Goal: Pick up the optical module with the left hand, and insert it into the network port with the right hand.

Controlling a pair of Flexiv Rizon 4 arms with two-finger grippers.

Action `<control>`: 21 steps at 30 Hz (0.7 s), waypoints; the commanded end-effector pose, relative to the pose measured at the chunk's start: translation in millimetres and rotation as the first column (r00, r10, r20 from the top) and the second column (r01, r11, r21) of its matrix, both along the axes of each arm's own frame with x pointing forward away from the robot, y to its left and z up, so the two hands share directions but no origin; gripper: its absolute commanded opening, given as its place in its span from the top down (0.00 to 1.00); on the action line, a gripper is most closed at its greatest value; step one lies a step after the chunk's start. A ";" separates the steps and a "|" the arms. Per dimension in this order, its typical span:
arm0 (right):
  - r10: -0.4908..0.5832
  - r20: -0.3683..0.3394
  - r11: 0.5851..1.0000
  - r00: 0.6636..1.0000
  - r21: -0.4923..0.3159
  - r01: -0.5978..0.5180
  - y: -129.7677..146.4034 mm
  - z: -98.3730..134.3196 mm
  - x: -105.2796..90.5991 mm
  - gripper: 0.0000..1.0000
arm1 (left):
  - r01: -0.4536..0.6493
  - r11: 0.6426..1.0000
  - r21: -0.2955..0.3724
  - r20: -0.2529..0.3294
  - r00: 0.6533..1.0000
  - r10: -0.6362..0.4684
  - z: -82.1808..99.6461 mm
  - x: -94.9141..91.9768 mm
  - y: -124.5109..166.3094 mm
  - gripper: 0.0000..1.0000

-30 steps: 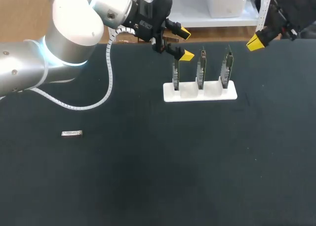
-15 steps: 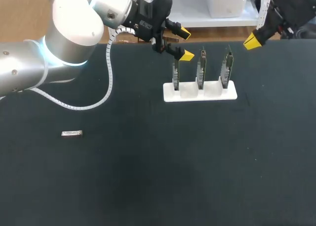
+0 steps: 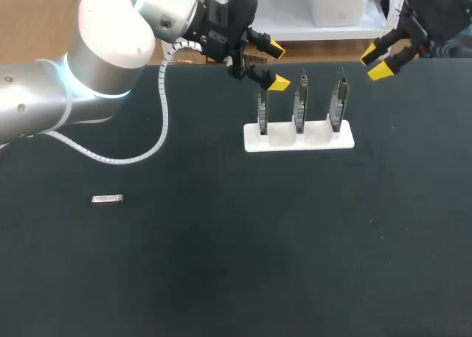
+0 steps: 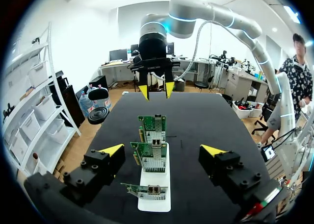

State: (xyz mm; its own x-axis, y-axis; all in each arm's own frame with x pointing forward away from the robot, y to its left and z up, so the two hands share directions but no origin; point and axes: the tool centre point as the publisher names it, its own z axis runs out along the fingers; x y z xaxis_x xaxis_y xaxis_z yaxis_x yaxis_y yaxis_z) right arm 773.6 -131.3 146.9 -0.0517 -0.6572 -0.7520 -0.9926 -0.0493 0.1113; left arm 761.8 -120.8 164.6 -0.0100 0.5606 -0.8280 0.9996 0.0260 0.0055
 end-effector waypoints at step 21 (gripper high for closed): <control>-0.001 0.001 1.000 1.000 0.001 0.001 0.0 -0.2 -0.6 0.00 | -0.033 0.999 0.034 0.151 0.988 0.028 36.0 14.3 65.4 0.00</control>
